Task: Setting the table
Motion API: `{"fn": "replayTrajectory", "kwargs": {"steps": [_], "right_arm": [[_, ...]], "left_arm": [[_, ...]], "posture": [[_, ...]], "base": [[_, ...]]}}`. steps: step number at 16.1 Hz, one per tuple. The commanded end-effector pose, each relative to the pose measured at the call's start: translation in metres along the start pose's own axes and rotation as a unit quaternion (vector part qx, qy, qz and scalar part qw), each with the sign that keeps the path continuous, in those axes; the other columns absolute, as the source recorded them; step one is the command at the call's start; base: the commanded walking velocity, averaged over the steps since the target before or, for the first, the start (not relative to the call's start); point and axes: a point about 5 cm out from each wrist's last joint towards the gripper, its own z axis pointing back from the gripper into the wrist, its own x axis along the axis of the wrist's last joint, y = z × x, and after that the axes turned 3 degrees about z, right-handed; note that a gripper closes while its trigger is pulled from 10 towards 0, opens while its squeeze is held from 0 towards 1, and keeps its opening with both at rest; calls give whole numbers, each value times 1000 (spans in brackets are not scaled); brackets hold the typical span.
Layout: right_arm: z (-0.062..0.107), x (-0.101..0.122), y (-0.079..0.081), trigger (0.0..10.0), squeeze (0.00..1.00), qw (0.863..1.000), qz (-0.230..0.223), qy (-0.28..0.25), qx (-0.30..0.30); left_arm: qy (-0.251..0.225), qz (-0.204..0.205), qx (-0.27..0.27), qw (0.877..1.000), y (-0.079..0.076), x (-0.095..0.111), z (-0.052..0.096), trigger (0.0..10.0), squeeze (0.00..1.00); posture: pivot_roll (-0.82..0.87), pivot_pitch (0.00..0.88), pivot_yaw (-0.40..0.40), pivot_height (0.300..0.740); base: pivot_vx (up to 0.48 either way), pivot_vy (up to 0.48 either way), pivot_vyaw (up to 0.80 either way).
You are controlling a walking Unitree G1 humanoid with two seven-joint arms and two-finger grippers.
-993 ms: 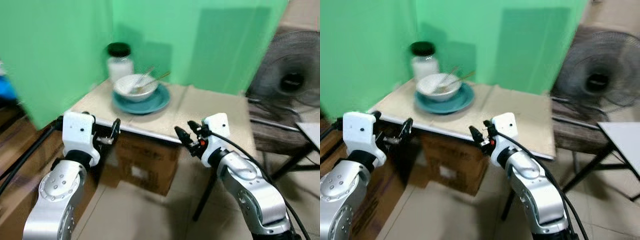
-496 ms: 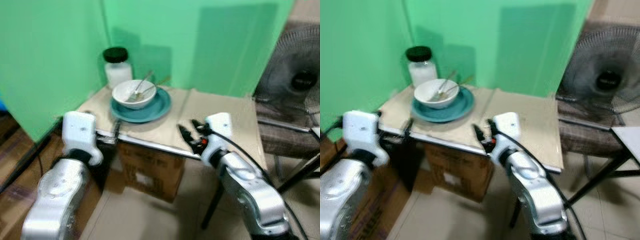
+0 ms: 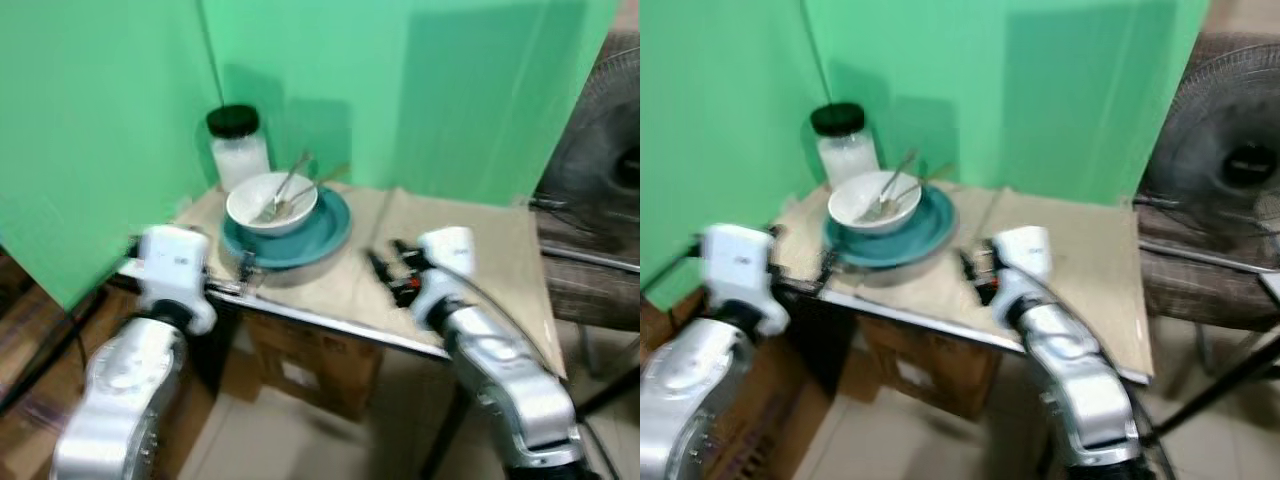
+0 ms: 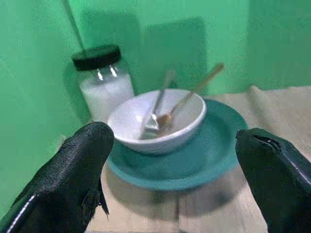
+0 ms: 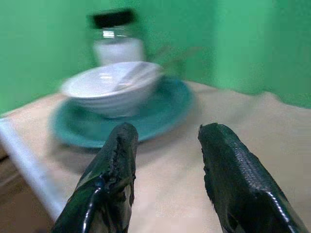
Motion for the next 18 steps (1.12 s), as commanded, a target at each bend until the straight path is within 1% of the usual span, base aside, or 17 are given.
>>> {"fn": "replayTrajectory", "kwargs": {"steps": [1,4,8,11,13,17,18], "right_arm": [[-4,5,11,10000,0,1000,-3,-14,18],[-3,4,10,10000,0,1000,-9,-16,14],[-3,2,12,10000,0,1000,-5,-12,25],[-3,2,12,10000,0,1000,-6,-15,25],[-4,2,10,10000,0,1000,-13,-16,22],[-5,2,10,10000,0,999,-8,-14,32],[-6,4,8,10000,0,999,-22,-18,29]], "left_arm": [[-1,-7,14,1000,8,2,2,10000,0],[-1,-6,12,1000,6,2,2,10000,0],[2,-6,9,1000,3,1,3,10000,0],[4,-6,7,1000,3,-1,5,10000,0],[4,-7,8,1000,2,-1,5,10000,0],[6,-15,3,1000,2,-2,6,10000,0],[7,-16,2,1000,2,-2,5,10000,0]], "posture": [[-38,0,67,740],[-37,0,69,740],[-35,0,66,740],[-33,0,63,740],[-29,0,58,740],[-27,0,52,740],[-27,0,50,740]], "base": [[326,0,0],[326,0,0],[324,0,0],[325,0,800],[324,0,0],[322,0,0],[0,0,0]]}}
